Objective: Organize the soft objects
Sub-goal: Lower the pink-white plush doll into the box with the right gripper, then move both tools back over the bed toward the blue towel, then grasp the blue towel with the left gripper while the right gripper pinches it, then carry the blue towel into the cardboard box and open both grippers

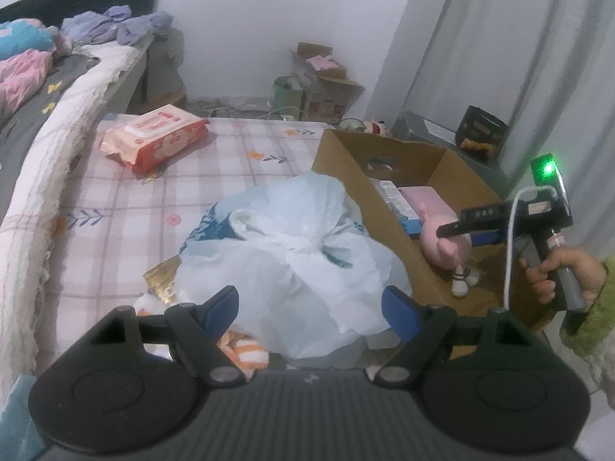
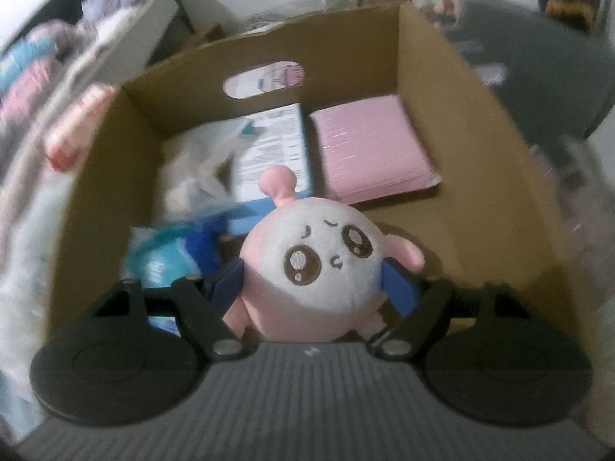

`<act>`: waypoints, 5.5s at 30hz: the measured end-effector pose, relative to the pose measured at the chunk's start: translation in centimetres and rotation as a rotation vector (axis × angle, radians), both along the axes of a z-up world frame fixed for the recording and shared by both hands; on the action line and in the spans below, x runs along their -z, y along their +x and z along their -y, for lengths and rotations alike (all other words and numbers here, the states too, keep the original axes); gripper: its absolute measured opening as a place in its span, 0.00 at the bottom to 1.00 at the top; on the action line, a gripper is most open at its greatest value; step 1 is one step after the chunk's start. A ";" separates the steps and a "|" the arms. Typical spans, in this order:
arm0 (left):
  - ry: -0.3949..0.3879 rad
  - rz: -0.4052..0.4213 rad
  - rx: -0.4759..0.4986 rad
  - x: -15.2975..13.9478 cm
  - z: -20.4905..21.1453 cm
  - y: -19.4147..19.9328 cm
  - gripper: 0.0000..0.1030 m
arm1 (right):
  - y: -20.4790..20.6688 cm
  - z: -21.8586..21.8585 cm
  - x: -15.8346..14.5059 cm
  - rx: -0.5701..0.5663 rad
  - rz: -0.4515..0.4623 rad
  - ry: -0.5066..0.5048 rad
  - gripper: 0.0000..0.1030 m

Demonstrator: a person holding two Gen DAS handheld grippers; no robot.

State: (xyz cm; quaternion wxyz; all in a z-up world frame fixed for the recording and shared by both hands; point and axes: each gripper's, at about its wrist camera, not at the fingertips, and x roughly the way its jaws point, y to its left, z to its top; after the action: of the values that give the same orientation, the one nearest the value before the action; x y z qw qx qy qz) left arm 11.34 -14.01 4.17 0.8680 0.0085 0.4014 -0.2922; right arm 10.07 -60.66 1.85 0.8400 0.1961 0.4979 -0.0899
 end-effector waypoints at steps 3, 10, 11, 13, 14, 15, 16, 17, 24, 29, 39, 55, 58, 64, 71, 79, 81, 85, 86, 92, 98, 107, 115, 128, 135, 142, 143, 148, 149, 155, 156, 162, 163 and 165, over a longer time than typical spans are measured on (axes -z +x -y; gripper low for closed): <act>0.001 -0.004 -0.017 0.2 -0.8 -0.3 0.80 | 0.1 -0.3 0.2 0.021 0.027 0.095 0.76; 0.011 -0.002 -0.055 0.5 -4.1 -1.7 0.80 | -0.6 -0.5 -0.4 0.072 0.066 0.127 0.80; 0.014 -0.003 -0.063 0.5 -4.7 -1.9 0.80 | -1.0 -0.5 -0.8 0.080 0.079 0.128 0.80; 0.021 -0.002 -0.083 0.6 -6.0 -2.4 0.80 | -2.1 -0.4 -1.9 0.098 0.115 0.133 0.80; 0.024 -0.001 -0.095 0.6 -6.8 -2.8 0.80 | -2.7 -0.5 -2.5 0.104 0.136 0.140 0.80; 0.026 -0.001 -0.108 0.6 -7.5 -3.0 0.80 | -3.4 -0.7 -3.4 0.105 0.159 0.150 0.80; 0.029 -0.003 -0.124 0.7 -8.3 -3.4 0.80 | -4.1 -1.1 -4.1 0.098 0.184 0.166 0.80; 0.032 -0.003 -0.138 0.8 -9.1 -3.7 0.80 | -4.9 -1.9 -5.0 0.087 0.211 0.187 0.80; 0.060 -0.004 -0.244 1.4 -14.0 -5.6 0.80 | -6.4 -10.9 -8.3 -0.177 0.279 0.387 0.81; 0.061 -0.015 -0.253 2.2 -16.0 -7.1 0.80 | -3.6 -20.2 -8.7 -0.426 0.240 0.454 0.81; 0.211 0.111 -0.392 2.2 -19.7 -6.9 0.80 | 0.4 -35.6 -6.5 -0.719 0.076 0.505 0.64; 0.313 0.072 -0.325 4.8 -19.1 -5.3 0.05 | -3.7 -36.4 0.9 -0.648 -0.056 0.592 0.54; 0.246 0.093 -0.282 4.2 -18.0 -6.0 0.04 | -3.1 -36.0 0.6 -0.634 -0.034 0.585 0.54; 0.074 0.030 -0.090 4.7 -15.2 -7.6 0.04 | -3.1 -34.2 -1.5 -0.617 0.042 0.577 0.54; 0.041 -0.093 -0.009 7.9 -13.4 -7.5 0.05 | -2.5 -34.9 -2.0 -0.644 0.046 0.650 0.53; 0.054 -0.137 -0.002 9.5 -14.0 -8.0 0.23 | -1.8 -38.2 1.8 -0.694 -0.095 0.561 0.49; 0.072 -0.128 0.004 9.2 -14.4 -8.2 0.33 | -1.7 -38.3 3.0 -0.686 -0.131 0.543 0.47; 0.092 -0.088 -0.014 8.0 -15.6 -8.4 0.43 | -1.7 -37.7 3.8 -0.678 -0.146 0.549 0.42; 0.097 -0.078 -0.025 7.7 -16.0 -8.3 0.46 | -1.7 -37.6 3.8 -0.678 -0.147 0.547 0.42; 0.228 0.020 -0.100 7.1 -16.3 -6.5 0.68 | -1.9 -37.0 3.9 -0.678 -0.155 0.552 0.42; 0.283 -0.023 -0.056 8.6 -15.6 -3.9 0.70 | -1.8 -36.7 4.2 -0.655 -0.163 0.587 0.42; 0.318 -0.083 -0.001 10.1 -14.5 -2.7 0.70 | -1.5 -36.3 4.6 -0.635 -0.171 0.643 0.43; 0.303 -0.085 0.019 10.2 -14.0 -3.2 0.57 | -2.0 -34.8 3.2 -0.604 -0.136 0.689 0.47; 0.288 -0.061 0.015 10.0 -12.9 -5.2 0.37 | -6.5 -32.9 4.4 -0.455 -0.198 0.647 0.68; 0.296 -0.062 0.001 10.0 -12.1 -5.5 0.37 | -6.1 -33.6 4.9 -0.415 -0.142 0.713 0.73; 0.284 -0.065 -0.005 10.2 -11.3 -5.8 0.38 | -5.3 -35.8 4.9 -0.423 -0.100 0.696 0.74; 0.284 -0.065 -0.006 10.2 -11.2 -5.8 0.38 | -5.2 -36.0 4.8 -0.425 -0.096 0.688 0.73; 0.280 -0.063 -0.010 10.1 -11.0 -5.9 0.38 | -4.8 -36.1 5.1 -0.404 -0.086 0.697 0.71; 0.278 -0.063 -0.012 10.1 -11.0 -5.9 0.38 | -4.8 -36.1 5.2 -0.397 -0.084 0.700 0.69; 0.259 -0.061 -0.028 10.0 -11.2 -6.2 0.38 | -5.1 -35.7 5.4 -0.373 -0.086 0.666 0.47; 0.255 -0.063 -0.033 10.0 -11.2 -6.3 0.38 | -5.1 -35.6 5.5 -0.368 -0.092 0.661 0.41; 0.209 -0.077 -0.060 8.7 -12.5 -7.5 0.36 | -6.0 -35.5 5.4 -0.380 -0.103 0.668 0.25; 0.200 -0.076 -0.066 8.3 -12.8 -7.7 0.35 | -6.2 -35.6 5.1 -0.388 -0.096 0.678 0.25; 0.184 -0.068 -0.078 7.1 -13.2 -8.3 0.34 | -6.6 -35.6 4.4 -0.408 -0.079 0.691 0.23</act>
State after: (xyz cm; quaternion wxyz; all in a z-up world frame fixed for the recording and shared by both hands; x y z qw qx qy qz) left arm 3.06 -0.81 -2.98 0.8602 0.0626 0.4557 -0.2201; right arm 3.46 -25.07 -2.52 0.7055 0.3606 0.5592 0.2441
